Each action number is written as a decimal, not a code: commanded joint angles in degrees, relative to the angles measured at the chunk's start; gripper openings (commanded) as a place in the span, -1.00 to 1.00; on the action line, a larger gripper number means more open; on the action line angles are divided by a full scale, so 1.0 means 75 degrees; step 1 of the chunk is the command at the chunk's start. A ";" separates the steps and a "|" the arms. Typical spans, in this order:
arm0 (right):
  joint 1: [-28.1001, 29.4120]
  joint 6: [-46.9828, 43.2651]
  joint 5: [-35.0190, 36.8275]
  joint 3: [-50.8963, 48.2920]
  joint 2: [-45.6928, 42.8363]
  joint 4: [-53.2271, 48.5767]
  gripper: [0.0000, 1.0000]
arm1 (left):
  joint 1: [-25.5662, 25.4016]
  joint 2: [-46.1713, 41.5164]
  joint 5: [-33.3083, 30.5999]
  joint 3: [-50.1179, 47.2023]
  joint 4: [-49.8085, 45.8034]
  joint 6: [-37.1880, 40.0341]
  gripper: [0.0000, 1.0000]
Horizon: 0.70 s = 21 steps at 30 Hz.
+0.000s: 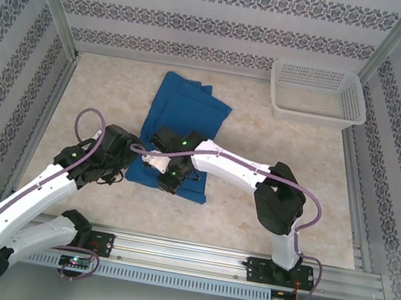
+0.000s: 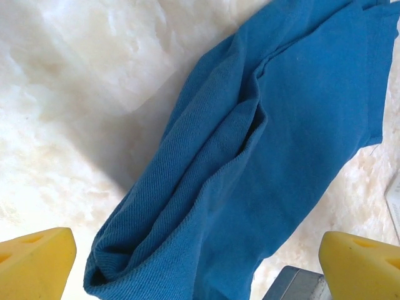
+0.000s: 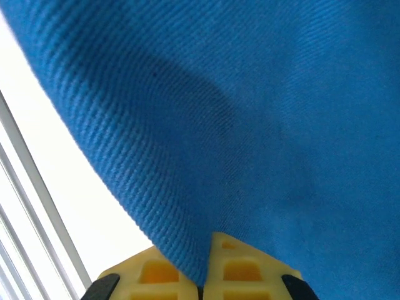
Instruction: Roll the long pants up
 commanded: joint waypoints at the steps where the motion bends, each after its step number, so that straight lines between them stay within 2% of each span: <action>1: -0.0079 -0.0030 -0.0222 0.0374 0.0031 0.0031 -1.00 | -0.0568 0.0148 0.0033 0.0059 0.0013 -0.0754 1.00; 8: -0.0419 0.0086 -0.0311 0.0494 -0.0075 0.0119 -1.00 | -0.1318 0.0020 -0.0381 -0.1034 0.0977 -0.2719 1.00; 21: -0.0684 0.0245 -0.0438 0.1006 -0.0147 0.0059 -1.00 | -0.1592 0.0425 -0.1331 -0.1518 0.1765 -0.4058 1.00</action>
